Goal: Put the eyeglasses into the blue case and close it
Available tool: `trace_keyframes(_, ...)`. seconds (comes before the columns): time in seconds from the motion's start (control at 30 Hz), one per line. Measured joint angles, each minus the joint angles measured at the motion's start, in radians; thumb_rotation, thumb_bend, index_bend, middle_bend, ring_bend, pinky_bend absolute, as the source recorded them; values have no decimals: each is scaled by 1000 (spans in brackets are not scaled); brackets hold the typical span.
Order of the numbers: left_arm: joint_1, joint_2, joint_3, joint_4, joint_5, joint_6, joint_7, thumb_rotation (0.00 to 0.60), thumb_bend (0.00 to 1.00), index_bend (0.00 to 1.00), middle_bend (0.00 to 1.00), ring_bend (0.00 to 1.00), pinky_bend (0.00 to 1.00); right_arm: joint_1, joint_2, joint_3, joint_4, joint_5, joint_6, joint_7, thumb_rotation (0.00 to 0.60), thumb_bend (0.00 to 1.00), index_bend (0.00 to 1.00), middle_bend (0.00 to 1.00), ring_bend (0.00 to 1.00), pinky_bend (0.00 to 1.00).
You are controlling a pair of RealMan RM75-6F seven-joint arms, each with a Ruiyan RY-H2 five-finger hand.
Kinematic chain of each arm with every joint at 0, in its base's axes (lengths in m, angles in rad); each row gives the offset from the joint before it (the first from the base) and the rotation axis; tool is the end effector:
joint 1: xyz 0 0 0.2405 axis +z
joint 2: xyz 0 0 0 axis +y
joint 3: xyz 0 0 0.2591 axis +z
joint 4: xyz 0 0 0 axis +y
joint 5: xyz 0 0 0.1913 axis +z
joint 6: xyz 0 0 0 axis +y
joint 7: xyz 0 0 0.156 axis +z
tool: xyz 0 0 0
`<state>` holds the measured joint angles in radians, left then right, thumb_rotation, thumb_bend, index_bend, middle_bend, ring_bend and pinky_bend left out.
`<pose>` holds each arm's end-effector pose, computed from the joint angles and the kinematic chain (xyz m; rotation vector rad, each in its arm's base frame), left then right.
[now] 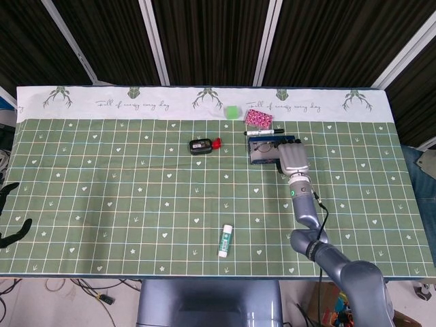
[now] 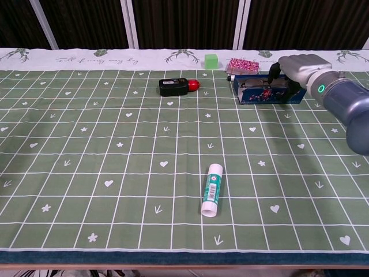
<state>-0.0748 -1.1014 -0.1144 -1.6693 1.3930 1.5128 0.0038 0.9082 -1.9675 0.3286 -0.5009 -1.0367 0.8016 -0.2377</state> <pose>-0.3068 0.1988 0.1977 -1.2283 -0.9142 -0.9358 -0.2022 -0.4568 -0.0251 1.5385 -0.8407 0.7020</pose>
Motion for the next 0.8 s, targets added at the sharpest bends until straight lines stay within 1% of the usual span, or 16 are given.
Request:
trace_keyframes(0.37, 0, 0, 1, -2, 0, 0, 4, 600, 262, 173, 0, 0, 0, -18, 6, -1, -29, -29, 20, 37, 600, 449, 477, 264, 292, 274)
trace_keyframes(0.8, 0, 0, 2, -2, -1, -3, 5, 600, 262, 173, 0, 0, 0, -29, 32, 14, -86, -34, 31, 37, 600, 454, 500, 264, 292, 274)
